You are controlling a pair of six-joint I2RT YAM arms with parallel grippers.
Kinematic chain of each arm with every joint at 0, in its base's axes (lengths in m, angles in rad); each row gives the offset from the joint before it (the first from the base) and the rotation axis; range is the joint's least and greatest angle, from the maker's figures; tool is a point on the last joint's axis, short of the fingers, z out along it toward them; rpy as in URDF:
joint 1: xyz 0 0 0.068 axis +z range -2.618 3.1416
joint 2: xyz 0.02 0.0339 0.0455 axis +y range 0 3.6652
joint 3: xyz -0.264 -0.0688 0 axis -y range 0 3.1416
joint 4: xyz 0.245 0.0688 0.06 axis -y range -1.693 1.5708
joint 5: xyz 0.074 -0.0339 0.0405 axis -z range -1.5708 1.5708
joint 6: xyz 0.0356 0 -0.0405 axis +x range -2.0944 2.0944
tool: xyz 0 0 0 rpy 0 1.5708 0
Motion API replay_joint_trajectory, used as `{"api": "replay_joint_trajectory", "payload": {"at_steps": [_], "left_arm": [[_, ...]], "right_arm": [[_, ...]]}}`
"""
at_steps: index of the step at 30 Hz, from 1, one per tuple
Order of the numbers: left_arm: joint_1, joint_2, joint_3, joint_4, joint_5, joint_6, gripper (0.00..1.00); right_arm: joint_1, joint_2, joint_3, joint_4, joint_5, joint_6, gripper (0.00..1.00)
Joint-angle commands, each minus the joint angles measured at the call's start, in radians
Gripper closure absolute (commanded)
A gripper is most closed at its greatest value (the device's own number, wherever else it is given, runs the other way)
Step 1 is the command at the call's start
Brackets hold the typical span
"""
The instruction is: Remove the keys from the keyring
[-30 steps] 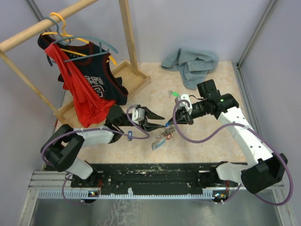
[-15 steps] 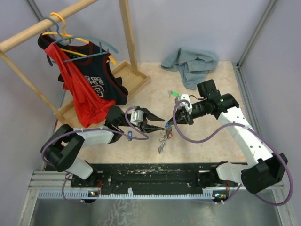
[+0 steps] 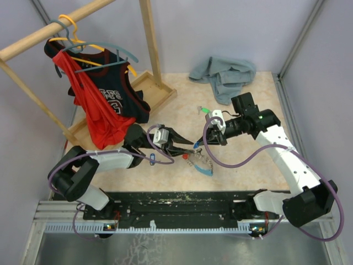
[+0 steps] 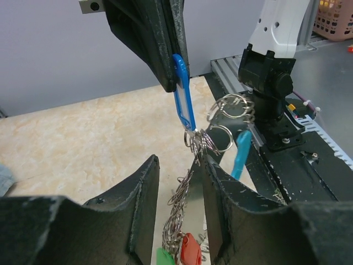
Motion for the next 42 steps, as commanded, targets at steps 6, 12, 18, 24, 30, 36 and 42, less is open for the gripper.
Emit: {"api": "replay_joint_trajectory", "payload": {"at_steps": [6, 12, 18, 24, 30, 36, 42], "left_arm": [[-0.039, -0.035, -0.01, -0.031, -0.038, -0.011, 0.6], [-0.044, -0.056, -0.037, -0.008, -0.054, -0.019, 0.6], [-0.044, -0.083, -0.058, -0.014, -0.078, -0.013, 0.61], [-0.044, -0.084, -0.057, -0.019, -0.077, -0.019, 0.65], [-0.046, -0.074, -0.052, -0.019, -0.077, -0.023, 0.7], [-0.052, -0.057, -0.038, -0.022, -0.079, -0.026, 0.72], [-0.064, -0.043, -0.023, -0.033, -0.078, -0.021, 0.71]], "right_arm": [[-0.001, -0.012, 0.053, 0.03, -0.052, -0.008, 1.0], [-0.001, -0.013, 0.052, 0.041, -0.046, 0.005, 1.0], [-0.001, -0.014, 0.053, 0.037, -0.046, 0.005, 1.0], [-0.001, -0.014, 0.053, 0.038, -0.05, 0.005, 1.0], [-0.001, -0.012, 0.053, 0.039, -0.056, 0.007, 1.0], [-0.001, -0.012, 0.053, 0.039, -0.057, 0.007, 1.0], [-0.001, -0.012, 0.053, 0.039, -0.056, 0.006, 1.0]]}}
